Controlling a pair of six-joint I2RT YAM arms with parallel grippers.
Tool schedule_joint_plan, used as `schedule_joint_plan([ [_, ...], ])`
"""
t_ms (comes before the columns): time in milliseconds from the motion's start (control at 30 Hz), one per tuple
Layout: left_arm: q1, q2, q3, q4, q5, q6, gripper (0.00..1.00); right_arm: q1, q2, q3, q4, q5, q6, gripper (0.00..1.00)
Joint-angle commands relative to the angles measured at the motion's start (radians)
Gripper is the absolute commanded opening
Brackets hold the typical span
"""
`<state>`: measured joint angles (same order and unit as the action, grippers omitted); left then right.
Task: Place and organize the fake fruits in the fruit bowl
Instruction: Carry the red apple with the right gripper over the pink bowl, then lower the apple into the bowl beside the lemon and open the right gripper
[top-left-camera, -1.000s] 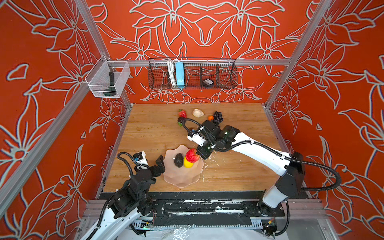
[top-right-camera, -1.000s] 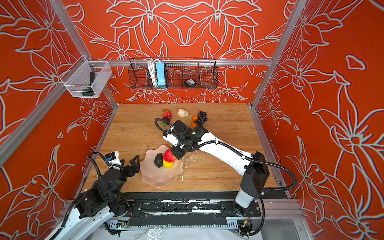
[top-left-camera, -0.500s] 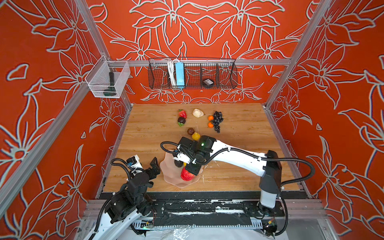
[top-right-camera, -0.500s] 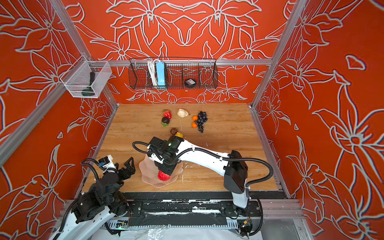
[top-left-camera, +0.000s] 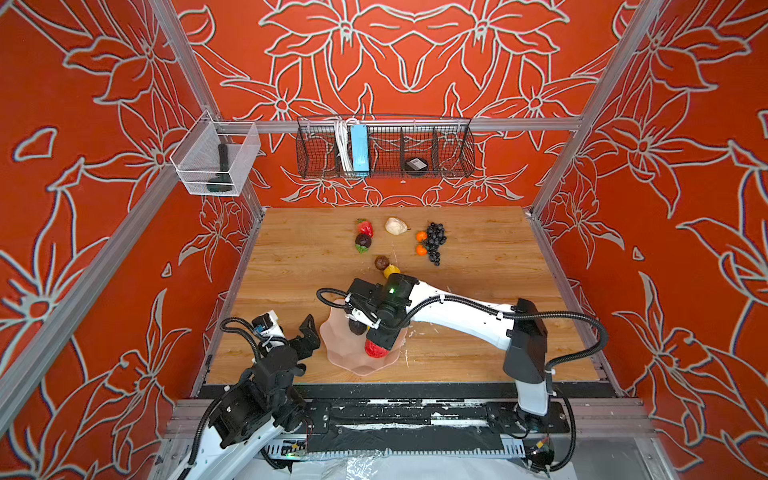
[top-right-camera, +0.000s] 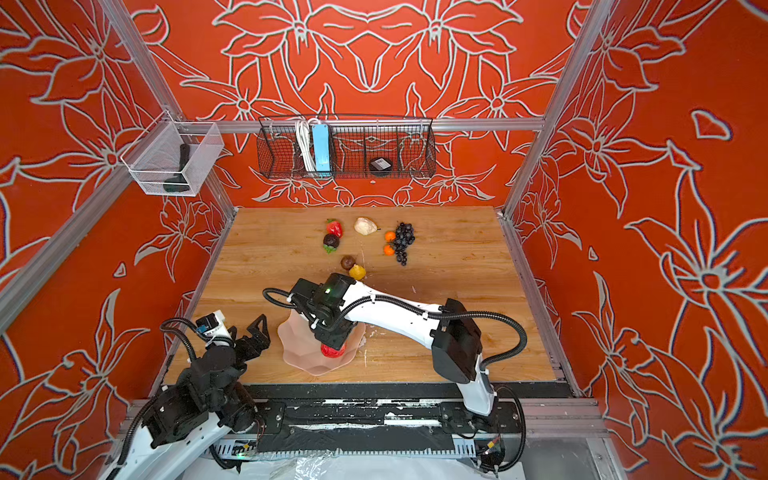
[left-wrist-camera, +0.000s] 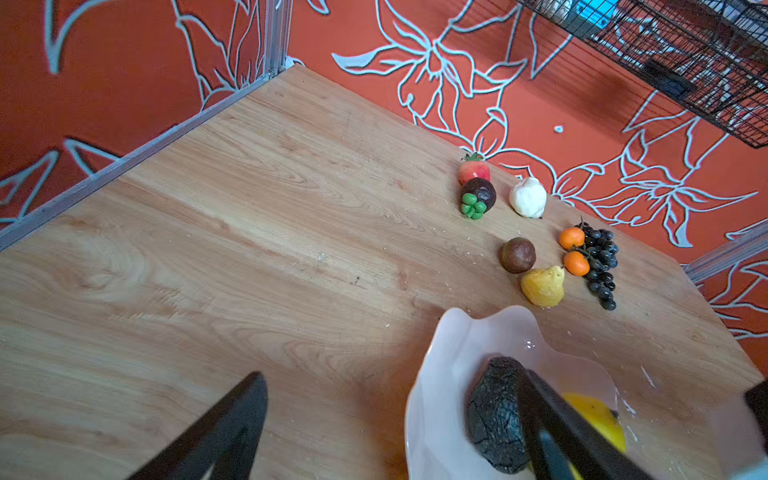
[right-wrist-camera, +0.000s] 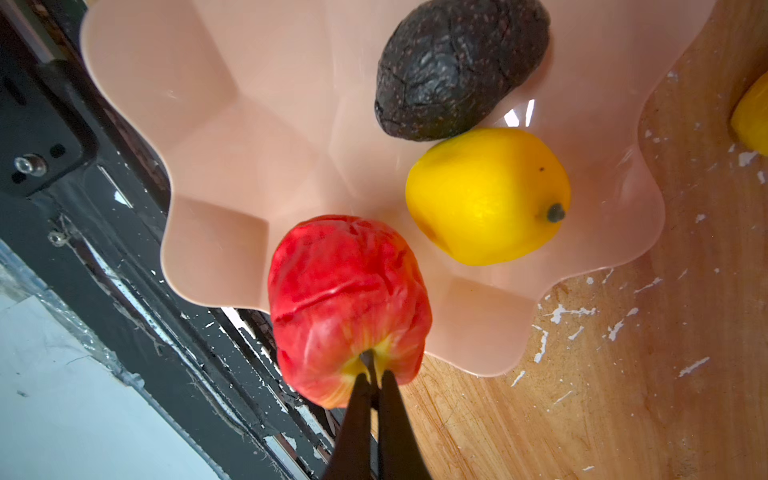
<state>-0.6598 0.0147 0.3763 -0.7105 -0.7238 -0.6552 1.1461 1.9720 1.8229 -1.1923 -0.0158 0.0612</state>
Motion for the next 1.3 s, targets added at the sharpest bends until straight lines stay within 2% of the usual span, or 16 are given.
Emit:
schedule_joint_plan([
  [0,0.006,-0.004,-0.003,-0.010,-0.023,-0.015,0.94,0.014,0.022,0.033,-0.042,0.031,0.011,0.00],
  [333,0.006,-0.006,-0.004,-0.008,-0.020,-0.017,0.94,0.029,0.051,0.043,-0.068,0.082,0.008,0.00],
  [833,0.006,-0.006,-0.005,-0.006,-0.016,-0.015,0.94,0.030,0.101,0.078,-0.026,0.050,0.045,0.00],
  [1133,0.006,-0.004,-0.007,-0.003,-0.014,-0.014,0.94,0.031,0.150,0.134,-0.005,-0.008,0.039,0.00],
  [1267,0.006,-0.006,-0.007,-0.001,-0.014,-0.012,0.94,0.030,0.180,0.166,-0.016,0.026,0.036,0.00],
])
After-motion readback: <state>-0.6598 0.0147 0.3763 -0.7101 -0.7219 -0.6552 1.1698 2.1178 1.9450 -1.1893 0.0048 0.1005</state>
